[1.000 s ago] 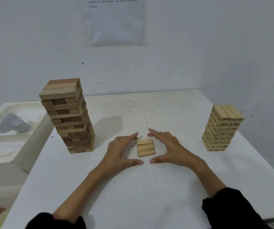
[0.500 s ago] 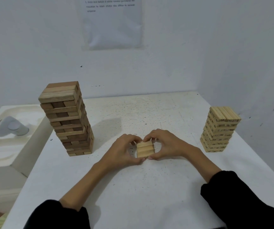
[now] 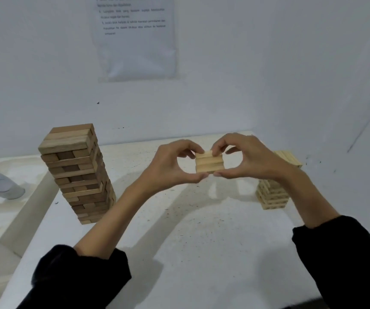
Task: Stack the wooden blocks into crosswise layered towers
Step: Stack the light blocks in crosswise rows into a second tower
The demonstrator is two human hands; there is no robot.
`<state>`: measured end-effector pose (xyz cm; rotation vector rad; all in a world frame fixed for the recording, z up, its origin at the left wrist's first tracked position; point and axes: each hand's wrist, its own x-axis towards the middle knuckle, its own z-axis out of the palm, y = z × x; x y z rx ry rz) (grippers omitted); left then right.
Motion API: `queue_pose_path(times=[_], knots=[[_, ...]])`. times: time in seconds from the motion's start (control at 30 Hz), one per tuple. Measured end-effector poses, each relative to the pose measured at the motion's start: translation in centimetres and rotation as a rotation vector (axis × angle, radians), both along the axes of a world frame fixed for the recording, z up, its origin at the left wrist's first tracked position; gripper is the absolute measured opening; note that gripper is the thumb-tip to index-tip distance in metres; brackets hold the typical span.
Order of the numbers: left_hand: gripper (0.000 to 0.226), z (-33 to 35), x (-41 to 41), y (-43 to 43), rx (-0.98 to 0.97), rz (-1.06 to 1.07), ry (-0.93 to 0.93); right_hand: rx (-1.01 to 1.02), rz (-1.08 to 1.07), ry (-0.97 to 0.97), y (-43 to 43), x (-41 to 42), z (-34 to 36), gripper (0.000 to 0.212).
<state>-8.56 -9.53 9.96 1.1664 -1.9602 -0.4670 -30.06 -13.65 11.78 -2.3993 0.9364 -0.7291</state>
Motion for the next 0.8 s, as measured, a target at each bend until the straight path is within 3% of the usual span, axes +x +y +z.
queue_pose_path(times=[0.3, 0.5, 0.8], knots=[[0.040, 6.5, -8.8, -3.6, -0.102, -0.143, -0.026, -0.029, -0.127, -0.054, -0.2, -9.4, 6.5, 0.052], [0.039, 4.5, -12.6, -5.9, -0.040, -0.173, -0.027, 0.093, -0.164, -0.043, -2.2, -13.0, 4.7, 0.049], [0.055, 0.6, -13.1, -7.0, 0.055, -0.158, -0.067, 0.194, -0.160, 0.017, -4.1, -13.9, 0.6, 0.066]])
